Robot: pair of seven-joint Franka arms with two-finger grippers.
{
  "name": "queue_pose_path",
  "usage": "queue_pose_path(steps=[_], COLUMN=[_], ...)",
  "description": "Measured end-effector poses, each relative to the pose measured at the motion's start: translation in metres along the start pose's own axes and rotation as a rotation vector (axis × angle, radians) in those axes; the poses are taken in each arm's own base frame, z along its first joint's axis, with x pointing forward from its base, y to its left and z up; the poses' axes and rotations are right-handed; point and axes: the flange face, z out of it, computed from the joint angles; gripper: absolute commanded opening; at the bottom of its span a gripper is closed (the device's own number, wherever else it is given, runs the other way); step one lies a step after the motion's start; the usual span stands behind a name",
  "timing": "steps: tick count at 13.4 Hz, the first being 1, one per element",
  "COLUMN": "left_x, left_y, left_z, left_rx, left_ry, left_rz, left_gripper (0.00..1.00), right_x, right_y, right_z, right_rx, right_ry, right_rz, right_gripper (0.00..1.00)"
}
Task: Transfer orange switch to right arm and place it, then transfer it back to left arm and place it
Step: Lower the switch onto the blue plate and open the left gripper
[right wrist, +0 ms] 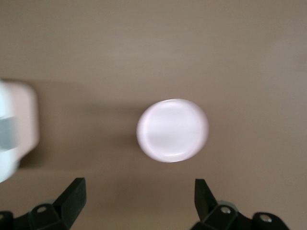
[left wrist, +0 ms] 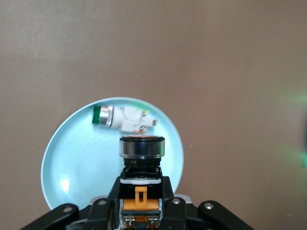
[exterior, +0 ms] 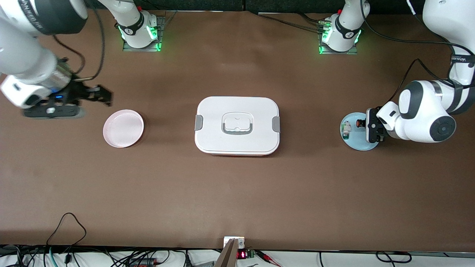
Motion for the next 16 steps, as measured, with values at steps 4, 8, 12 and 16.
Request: queue_pose_path(steps=[4,8,12,16], left_x=[-0.017,-0.022,-0.023,-0.045], left_y=[0.001,-0.005,-0.009,-0.015], left_z=[0.025,0.051,0.072,0.088], left_rx=[0.053,0.097,0.133,0.148], left_ry=[0.001,0.006,0.006,0.019], left_rz=[-0.011,0.001,0.036,0.034], left_gripper=[0.08,0.1,0.1,0.48], right_x=[0.011,-0.005,-0.008,-0.007], right_y=[0.111,0.103,0.115,0.111], right_z=[0.014,-0.003,0.004,0.005], right_rx=[0.048,0.044,0.038,0.031], right_ry=[-0.024,-0.08,-0.112,-0.096], right_rz=[0.172,0.168,0.199,0.198], right_gripper=[1.0,1.0,1.0,1.0])
